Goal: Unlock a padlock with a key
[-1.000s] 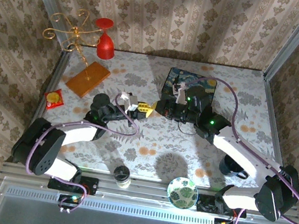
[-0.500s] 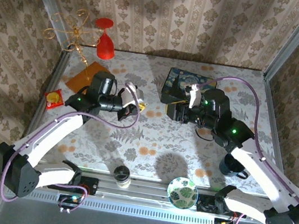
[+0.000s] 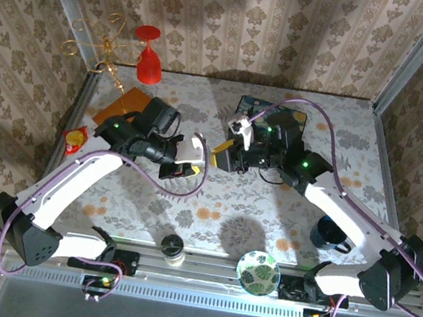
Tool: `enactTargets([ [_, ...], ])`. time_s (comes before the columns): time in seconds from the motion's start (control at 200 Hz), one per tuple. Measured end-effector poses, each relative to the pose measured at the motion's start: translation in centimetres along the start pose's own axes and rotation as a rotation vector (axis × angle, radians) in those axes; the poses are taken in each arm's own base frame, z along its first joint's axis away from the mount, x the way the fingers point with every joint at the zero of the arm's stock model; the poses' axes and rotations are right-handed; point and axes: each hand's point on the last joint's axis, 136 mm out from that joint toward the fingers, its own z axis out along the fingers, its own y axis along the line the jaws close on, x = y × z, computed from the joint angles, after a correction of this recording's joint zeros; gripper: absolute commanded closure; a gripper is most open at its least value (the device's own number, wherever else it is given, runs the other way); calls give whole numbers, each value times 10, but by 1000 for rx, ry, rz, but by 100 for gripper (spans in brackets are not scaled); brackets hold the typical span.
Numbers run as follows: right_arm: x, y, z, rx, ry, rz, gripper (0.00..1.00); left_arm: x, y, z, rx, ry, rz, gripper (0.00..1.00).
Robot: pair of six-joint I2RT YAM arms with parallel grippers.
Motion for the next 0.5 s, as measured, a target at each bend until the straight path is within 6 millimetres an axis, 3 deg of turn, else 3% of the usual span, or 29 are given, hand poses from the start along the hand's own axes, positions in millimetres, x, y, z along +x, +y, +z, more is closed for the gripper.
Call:
enactTargets([
  [0.5,5,28,7,-118,20,-61,63,5,-2,1,10,23,8,100],
])
